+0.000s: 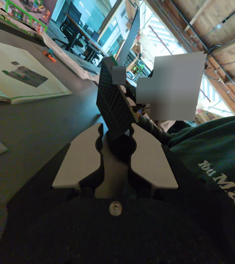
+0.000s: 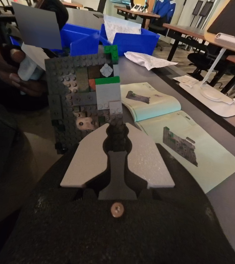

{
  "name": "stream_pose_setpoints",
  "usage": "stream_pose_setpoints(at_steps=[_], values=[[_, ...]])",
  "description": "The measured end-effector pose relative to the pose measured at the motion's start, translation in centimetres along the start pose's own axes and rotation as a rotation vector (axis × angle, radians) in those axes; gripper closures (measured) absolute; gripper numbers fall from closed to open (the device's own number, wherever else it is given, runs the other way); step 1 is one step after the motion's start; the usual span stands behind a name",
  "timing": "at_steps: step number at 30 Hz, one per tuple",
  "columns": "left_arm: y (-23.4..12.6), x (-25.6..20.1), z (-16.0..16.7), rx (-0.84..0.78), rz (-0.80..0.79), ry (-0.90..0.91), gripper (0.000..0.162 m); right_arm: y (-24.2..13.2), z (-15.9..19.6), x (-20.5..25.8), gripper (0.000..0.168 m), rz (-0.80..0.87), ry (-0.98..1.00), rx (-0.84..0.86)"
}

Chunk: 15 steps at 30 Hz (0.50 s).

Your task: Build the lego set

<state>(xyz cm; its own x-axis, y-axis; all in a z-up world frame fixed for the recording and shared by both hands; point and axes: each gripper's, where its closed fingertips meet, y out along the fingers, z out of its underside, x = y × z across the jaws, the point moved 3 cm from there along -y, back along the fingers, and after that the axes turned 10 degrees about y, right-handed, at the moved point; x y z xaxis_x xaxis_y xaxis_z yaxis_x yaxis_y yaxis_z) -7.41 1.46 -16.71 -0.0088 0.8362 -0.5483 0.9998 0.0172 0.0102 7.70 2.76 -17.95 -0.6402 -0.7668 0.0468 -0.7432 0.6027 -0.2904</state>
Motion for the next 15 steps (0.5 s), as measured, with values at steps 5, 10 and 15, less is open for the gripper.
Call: stream_pose_setpoints(at_steps=[5, 10, 15], values=[[-0.2, 0.0, 0.5, 0.028, -0.021, 0.026, 0.127, 0.8, 0.7, -0.2, 0.152, -0.027, -0.003, 0.063], [-0.3, 1.4, 1.4, 0.093, -0.099, 0.017, 0.135, 2.1, 1.3, -0.5, 0.152, -0.092, -0.014, 0.153], [-0.8, 2.6, 2.0, 0.145, -0.161, 0.001, 0.152, 3.0, 0.9, -1.0, 0.153, -0.163, -0.044, 0.219]])
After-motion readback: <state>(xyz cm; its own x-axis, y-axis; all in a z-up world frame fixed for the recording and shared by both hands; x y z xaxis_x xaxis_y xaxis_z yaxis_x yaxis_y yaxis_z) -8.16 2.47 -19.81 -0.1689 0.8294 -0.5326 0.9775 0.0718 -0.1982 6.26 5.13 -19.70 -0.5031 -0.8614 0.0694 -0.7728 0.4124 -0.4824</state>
